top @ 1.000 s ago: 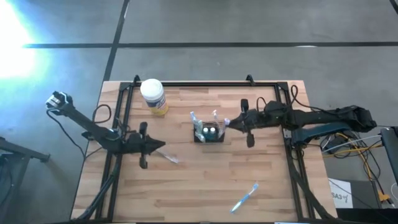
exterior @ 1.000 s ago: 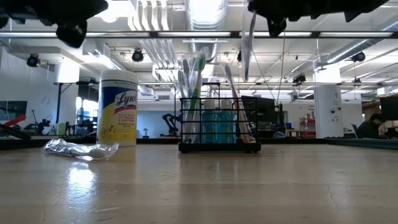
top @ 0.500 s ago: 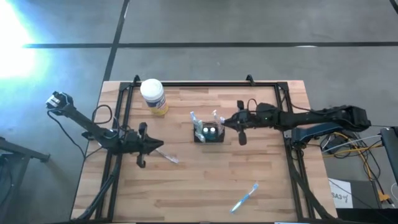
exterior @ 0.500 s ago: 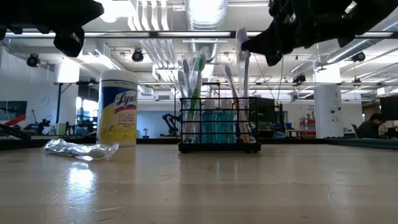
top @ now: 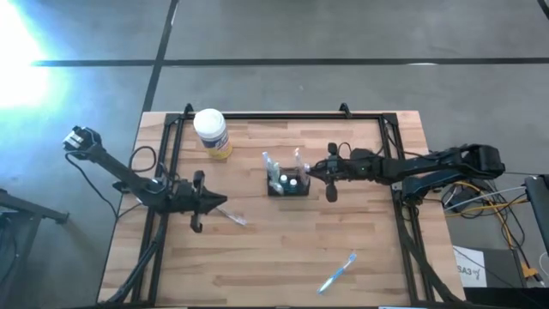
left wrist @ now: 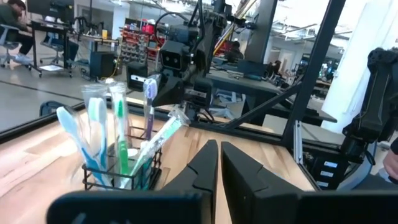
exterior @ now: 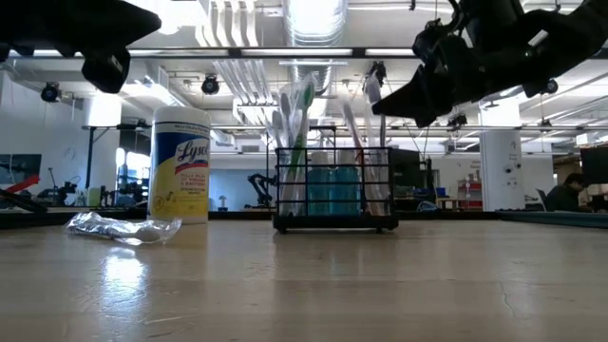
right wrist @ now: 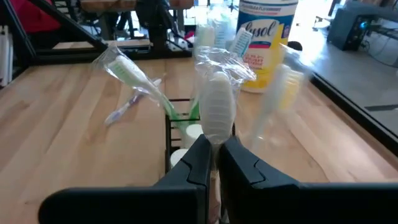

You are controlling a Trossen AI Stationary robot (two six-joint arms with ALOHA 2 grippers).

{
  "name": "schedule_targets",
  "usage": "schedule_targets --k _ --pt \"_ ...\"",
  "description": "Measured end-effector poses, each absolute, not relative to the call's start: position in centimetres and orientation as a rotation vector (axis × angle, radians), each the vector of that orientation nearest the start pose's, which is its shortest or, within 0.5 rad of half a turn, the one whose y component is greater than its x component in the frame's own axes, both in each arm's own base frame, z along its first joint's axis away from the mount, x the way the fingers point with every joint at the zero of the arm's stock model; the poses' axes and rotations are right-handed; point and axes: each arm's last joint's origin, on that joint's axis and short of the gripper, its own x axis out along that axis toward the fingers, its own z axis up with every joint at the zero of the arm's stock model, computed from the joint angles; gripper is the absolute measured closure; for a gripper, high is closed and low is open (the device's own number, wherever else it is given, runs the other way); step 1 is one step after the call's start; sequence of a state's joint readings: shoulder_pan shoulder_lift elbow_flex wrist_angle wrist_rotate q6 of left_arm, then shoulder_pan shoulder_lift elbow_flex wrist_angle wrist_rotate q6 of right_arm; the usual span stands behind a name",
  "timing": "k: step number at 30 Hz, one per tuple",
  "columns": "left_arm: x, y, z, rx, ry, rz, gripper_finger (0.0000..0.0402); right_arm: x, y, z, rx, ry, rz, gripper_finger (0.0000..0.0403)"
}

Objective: Pick & Place toothbrushing station
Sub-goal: Put the right violet toothbrush into the black mesh organizer, then put the violet toothbrush into the black mesh organizer

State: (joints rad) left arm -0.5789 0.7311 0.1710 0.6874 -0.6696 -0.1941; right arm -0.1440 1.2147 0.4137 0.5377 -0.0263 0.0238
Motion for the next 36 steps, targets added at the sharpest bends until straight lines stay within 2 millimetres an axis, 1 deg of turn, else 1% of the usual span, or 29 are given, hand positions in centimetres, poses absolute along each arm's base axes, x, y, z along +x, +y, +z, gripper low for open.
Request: schedule_targets --k 4,12,14,19,22,26,29,32,34,36 --pt "13.9 -6.9 21.0 -0.262 -0.102 0.083 0.038 23.4 -3.1 18.9 0.056 0.277 -0.11 0.0362" --pt "13.9 -6.9 20.9 -0.284 -0.091 0.084 0.0383 23.5 -2.7 18.9 0.045 0.277 -0.09 0.0268" --pt "13.9 -7.0 20.8 -0.285 -0.084 0.079 0.0383 23.4 -2.8 19.2 0.051 0.265 -0.095 0.0247" --pt "14.0 -7.0 20.3 -0.255 -0.04 0.086 0.0384 23.5 -2.8 20.9 0.066 0.198 -0.096 0.0209" --pt "14.1 -7.0 20.5 -0.245 -0.009 0.104 0.0384 23.1 -2.6 21.9 0.064 0.156 -0.092 0.02" --pt "14.6 -7.3 21.7 -0.216 0.064 0.118 0.0384 22.0 -1.8 23.6 0.06 0.087 -0.03 0.0198" --pt "14.9 -7.6 23.0 -0.174 0.168 0.13 0.0384 20.6 -0.7 24.9 0.057 0.051 0.064 0.0197" --pt "15.2 -8.1 24.3 -0.121 0.271 0.136 0.0384 18.7 0.2 25.9 0.05 0.004 0.114 0.02" --pt "15.5 -8.4 25.2 -0.086 0.342 0.131 0.0384 17.5 0.6 26.2 0.054 -0.03 0.154 0.021" --pt "15.8 -8.8 25.9 -0.064 0.428 0.116 0.0384 16.5 1.1 26.1 0.073 -0.041 0.2 0.0228"
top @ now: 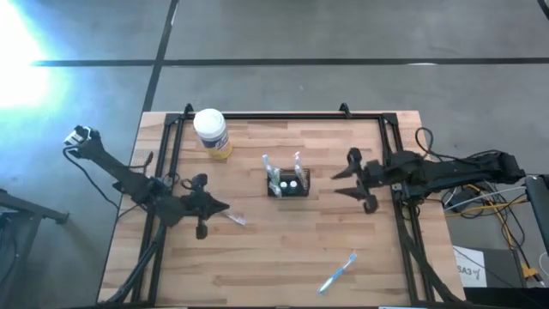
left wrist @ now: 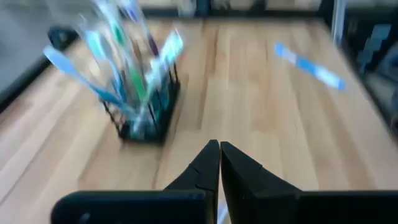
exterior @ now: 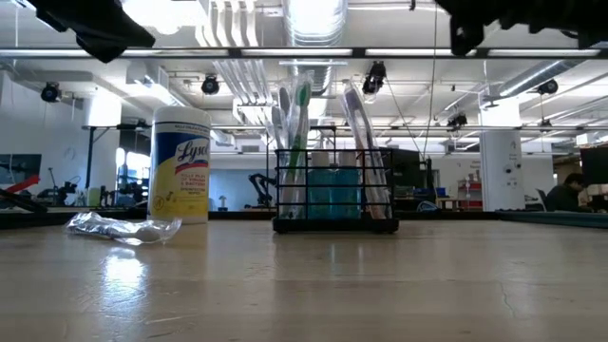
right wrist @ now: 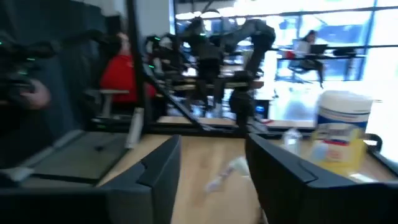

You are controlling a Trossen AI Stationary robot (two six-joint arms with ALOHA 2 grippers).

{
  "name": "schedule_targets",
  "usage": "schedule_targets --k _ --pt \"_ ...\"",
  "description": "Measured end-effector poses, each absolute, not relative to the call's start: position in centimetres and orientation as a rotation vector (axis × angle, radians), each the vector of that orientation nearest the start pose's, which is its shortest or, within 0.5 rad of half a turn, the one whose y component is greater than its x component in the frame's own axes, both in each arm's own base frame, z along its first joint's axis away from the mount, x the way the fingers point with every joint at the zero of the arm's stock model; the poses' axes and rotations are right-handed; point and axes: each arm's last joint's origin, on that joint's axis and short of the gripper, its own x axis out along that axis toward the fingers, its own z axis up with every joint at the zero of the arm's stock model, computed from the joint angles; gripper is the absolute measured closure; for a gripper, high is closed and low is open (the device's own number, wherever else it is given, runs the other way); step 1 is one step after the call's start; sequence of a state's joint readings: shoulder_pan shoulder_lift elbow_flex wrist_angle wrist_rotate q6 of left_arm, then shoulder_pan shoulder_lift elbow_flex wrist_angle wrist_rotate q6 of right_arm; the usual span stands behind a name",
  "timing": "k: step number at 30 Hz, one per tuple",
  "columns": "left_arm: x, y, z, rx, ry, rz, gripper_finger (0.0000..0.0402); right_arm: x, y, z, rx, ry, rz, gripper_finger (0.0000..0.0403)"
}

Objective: Pick & Place toothbrushing station
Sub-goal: Put the violet toothbrush into the black mesh organizer

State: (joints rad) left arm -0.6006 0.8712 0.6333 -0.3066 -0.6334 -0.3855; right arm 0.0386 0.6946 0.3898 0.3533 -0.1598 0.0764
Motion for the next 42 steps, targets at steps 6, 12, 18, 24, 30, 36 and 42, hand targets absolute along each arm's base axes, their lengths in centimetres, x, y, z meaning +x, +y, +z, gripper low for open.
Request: schedule_targets --k 6,12,18,24,30,36,42 --pt "17.9 -10.2 26.9 0.066 0.657 0.155 0.0384 14.8 2.0 23.7 0.06 -0.072 0.239 0.0324" --pt "20.1 -11.7 27.1 0.162 0.818 0.218 0.0365 14.2 2.0 21.2 0.082 -0.104 0.229 0.0388" --pt "21.3 -12.6 25.6 0.163 0.936 0.224 0.0297 13.9 2.0 19.3 0.096 -0.072 0.228 0.039" --pt "21.7 -13.2 23.6 0.21 1.075 0.118 0.0209 13.5 1.9 17.6 0.097 -0.101 0.228 0.039" --pt "23.1 -12.6 21.9 0.237 1.18 0.089 0.0176 13.7 2.0 17.6 0.071 -0.106 0.226 0.039" --pt "24.5 -11.3 20.2 0.254 1.28 0.073 0.0181 13.7 2.0 17.6 0.054 -0.117 0.225 0.039" --pt "25.6 -9.9 18.9 0.214 1.369 0.045 0.0189 13.7 2.0 17.6 0.053 -0.118 0.226 0.039"
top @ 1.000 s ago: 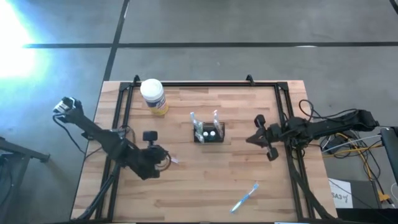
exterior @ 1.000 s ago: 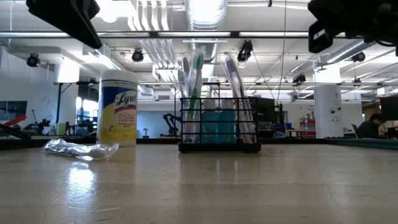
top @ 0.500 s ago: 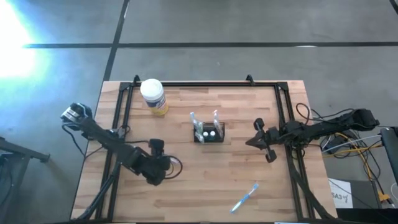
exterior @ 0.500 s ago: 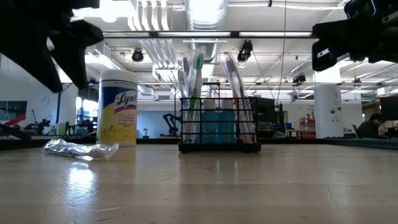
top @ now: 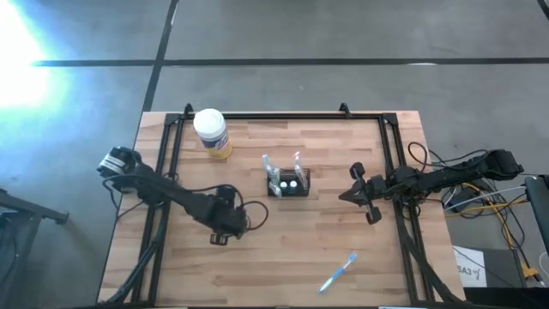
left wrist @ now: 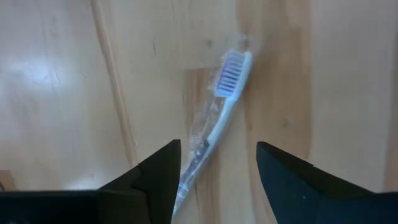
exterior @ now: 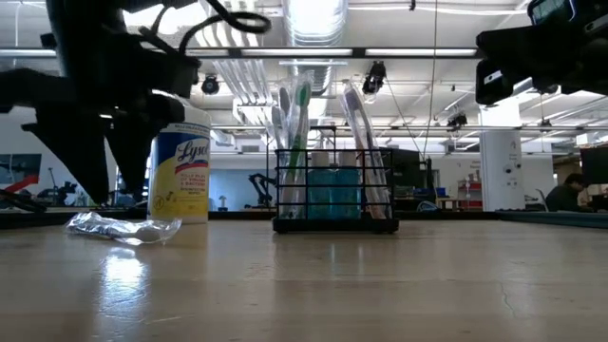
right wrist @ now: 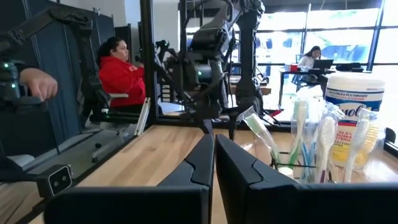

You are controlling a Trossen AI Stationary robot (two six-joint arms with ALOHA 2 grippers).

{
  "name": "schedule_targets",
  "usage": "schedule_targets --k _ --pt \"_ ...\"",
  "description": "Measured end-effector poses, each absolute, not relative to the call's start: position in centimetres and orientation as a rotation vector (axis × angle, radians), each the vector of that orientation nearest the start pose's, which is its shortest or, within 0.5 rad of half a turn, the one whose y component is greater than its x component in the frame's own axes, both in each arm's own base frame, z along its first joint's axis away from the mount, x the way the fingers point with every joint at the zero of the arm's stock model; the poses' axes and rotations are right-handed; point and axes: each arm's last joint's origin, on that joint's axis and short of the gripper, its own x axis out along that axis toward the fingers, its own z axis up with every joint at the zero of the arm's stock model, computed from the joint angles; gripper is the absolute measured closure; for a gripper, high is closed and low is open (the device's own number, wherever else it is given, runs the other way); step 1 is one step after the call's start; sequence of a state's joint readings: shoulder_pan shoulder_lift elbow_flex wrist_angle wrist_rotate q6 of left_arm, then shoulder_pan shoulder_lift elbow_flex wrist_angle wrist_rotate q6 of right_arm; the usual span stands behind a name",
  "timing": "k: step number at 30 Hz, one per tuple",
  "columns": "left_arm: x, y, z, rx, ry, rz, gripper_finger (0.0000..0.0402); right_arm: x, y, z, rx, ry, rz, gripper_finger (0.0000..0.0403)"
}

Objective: Pick & Place toothbrushing station
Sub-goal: Put the violet toothbrush into the black mesh organizer

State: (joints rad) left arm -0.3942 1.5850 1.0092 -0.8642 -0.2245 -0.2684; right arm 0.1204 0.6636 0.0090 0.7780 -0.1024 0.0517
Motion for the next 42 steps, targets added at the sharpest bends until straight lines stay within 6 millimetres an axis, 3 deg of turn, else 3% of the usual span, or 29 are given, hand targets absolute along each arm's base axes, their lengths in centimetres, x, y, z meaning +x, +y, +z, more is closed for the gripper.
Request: schedule_targets --k 11,17,21,27,30,36,42 --pt "25.4 -8.5 15.3 0.199 1.469 0.006 0.0195 13.7 2.0 17.7 0.049 -0.122 0.226 0.039" --pt "25.0 -7.7 14.3 0.155 1.456 0.014 0.0211 13.7 2.0 17.7 0.049 -0.125 0.226 0.039" --pt "25.0 -7.7 14.2 0.133 1.46 0.014 0.0255 13.7 2.0 17.7 0.042 -0.126 0.225 0.039" --pt "25.1 -7.7 14.2 0.146 1.452 -0.005 0.0379 13.7 2.0 17.7 0.042 -0.125 0.227 0.039" --pt "25.3 -7.5 14.2 0.164 1.426 0.022 0.038 13.7 2.0 17.7 0.042 -0.124 0.227 0.039" --pt "25.2 -8.0 15.6 0.188 1.335 0.042 0.0384 13.7 2.0 17.7 0.042 -0.125 0.226 0.039" --pt "25.1 -9.2 20.0 0.196 1.035 0.07 0.0391 13.7 2.0 17.8 0.042 -0.139 0.225 0.039"
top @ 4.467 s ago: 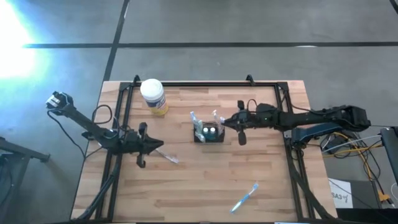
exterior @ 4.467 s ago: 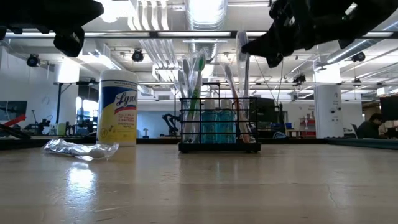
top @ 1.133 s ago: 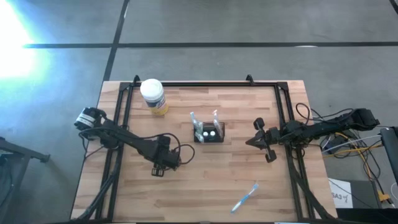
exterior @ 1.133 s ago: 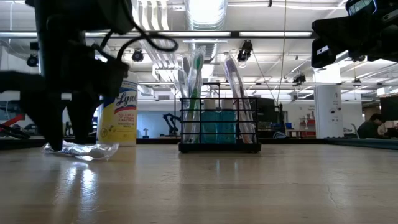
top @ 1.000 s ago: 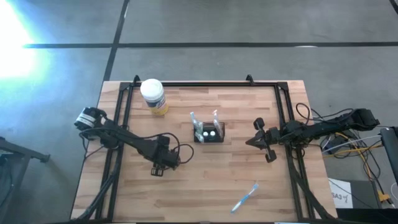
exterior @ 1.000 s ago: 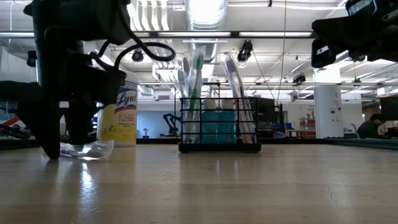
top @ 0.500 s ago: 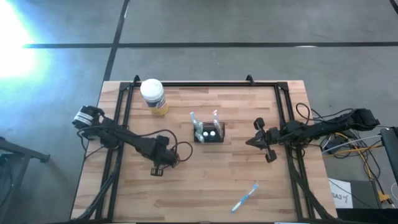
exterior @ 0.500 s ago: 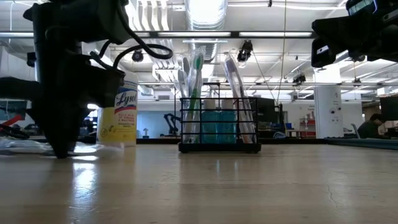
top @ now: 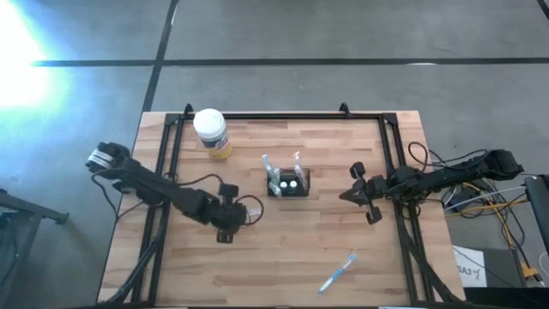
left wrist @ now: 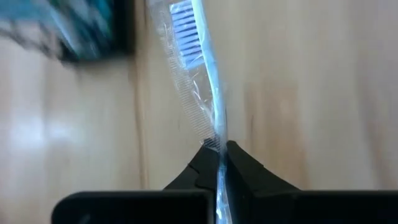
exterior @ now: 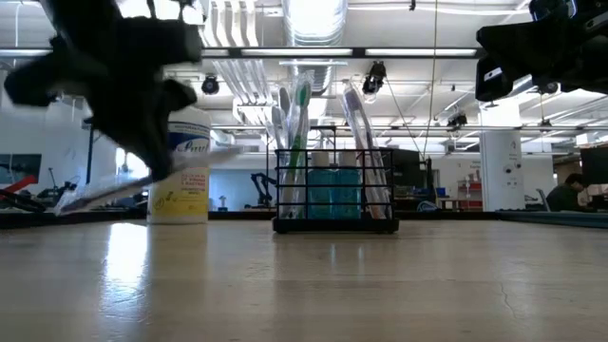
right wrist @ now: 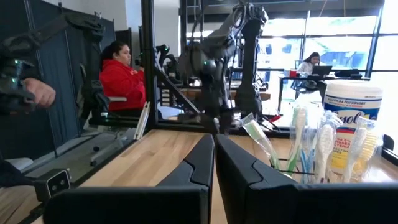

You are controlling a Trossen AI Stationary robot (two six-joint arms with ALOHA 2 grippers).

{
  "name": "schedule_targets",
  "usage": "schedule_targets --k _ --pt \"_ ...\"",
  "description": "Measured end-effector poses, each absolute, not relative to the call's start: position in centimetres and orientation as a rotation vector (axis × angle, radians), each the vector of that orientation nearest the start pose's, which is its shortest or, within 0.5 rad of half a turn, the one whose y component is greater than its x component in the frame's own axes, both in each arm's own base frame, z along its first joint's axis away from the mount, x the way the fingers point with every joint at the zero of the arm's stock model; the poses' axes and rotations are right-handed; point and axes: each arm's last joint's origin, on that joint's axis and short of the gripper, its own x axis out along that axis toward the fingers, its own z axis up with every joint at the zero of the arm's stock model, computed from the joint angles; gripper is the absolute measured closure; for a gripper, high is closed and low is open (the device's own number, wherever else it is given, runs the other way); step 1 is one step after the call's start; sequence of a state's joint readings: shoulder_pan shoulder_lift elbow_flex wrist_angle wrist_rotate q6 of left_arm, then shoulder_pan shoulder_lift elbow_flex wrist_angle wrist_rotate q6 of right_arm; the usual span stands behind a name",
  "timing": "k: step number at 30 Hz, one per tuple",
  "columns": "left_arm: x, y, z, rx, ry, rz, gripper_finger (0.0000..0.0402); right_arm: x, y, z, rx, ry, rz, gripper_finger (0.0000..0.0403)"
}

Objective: Pick & Place toothbrushing station
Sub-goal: Put the violet toothbrush into the black mesh organizer

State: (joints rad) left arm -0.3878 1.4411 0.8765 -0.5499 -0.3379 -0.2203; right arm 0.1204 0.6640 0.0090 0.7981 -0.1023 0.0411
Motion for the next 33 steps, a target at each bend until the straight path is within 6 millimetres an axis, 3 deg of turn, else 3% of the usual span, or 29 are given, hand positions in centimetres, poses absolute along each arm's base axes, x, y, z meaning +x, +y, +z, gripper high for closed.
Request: schedule_targets --k 7,11,18,25,33 --pt "24.4 -9.9 25.9 0.124 0.606 0.08 0.039 13.7 2.0 18.0 0.053 -0.156 0.228 0.039" --pt "24.6 -10.1 28.3 0.081 0.415 0.027 0.0391 13.7 2.0 18.4 0.054 -0.176 0.229 0.039" --pt "26.3 -10.9 29.2 0.145 0.224 -0.018 0.0391 14.4 2.1 20.7 0.056 -0.237 0.231 0.0364" --pt "27.3 -10.8 29.7 0.138 0.122 -0.008 0.039 15.8 2.3 23.3 0.047 -0.265 0.246 0.0268" --pt "28.8 -10.8 29.7 0.123 0.003 0.018 0.039 19.7 3.0 24.7 0.007 -0.18 0.285 0.0181"
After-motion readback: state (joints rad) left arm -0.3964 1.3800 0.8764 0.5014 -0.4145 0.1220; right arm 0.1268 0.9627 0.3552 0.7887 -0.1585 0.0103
